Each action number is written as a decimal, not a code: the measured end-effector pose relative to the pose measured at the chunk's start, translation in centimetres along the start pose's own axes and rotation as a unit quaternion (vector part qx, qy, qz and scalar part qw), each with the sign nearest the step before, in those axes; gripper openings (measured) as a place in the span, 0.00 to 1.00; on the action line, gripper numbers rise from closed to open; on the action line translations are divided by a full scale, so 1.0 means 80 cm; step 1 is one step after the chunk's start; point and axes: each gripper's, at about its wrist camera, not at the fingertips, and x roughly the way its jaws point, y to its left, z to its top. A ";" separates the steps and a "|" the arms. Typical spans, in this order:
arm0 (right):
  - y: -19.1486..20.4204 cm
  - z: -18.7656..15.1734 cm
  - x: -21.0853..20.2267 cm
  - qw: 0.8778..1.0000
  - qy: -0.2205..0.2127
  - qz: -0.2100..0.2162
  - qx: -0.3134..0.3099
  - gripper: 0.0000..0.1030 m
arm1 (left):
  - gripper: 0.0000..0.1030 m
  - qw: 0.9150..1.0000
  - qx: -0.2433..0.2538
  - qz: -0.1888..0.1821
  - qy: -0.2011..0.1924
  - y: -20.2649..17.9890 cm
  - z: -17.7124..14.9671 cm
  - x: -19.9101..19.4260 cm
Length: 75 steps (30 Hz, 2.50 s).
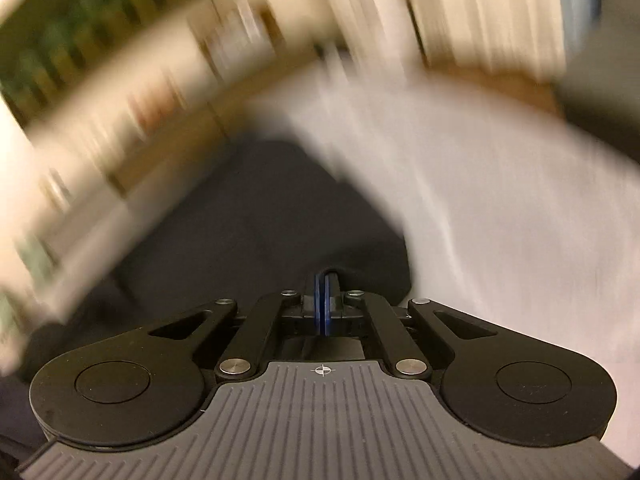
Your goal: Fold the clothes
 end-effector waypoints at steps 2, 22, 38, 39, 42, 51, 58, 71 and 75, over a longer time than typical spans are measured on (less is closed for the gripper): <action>-0.009 0.002 -0.028 1.000 -0.024 -0.003 -0.002 0.00 | 0.07 0.999 0.039 -0.018 0.022 0.006 -0.020 -0.030; -0.040 -0.044 0.019 0.985 0.163 -0.060 0.013 0.58 | 0.79 0.966 0.088 0.193 0.147 0.022 -0.087 0.009; -0.039 -0.037 0.017 0.984 0.161 -0.071 -0.001 0.55 | 0.64 0.952 0.023 0.304 0.030 -0.013 -0.072 -0.064; -0.040 -0.036 0.015 0.984 0.161 -0.070 0.001 0.55 | 0.71 0.947 0.012 0.322 0.017 -0.015 -0.070 -0.066; -0.047 -0.033 0.013 0.985 0.157 -0.073 0.010 0.56 | 0.79 0.959 -0.076 0.271 0.028 0.015 -0.060 -0.082; -0.045 -0.030 0.014 0.985 0.159 -0.059 0.019 0.69 | 0.88 0.962 -0.074 0.200 0.169 0.031 -0.090 -0.044; -0.049 -0.040 0.003 0.984 0.168 -0.058 0.018 0.72 | 0.82 0.946 -0.091 0.248 0.186 0.045 -0.098 -0.005; -0.050 -0.053 0.003 0.981 0.151 -0.117 0.003 0.73 | 0.73 0.943 -0.088 0.263 0.181 0.060 -0.102 0.017; -0.010 -0.060 0.030 0.979 0.153 -0.101 -0.087 0.01 | 0.10 0.950 -0.068 0.243 0.183 0.051 -0.103 0.040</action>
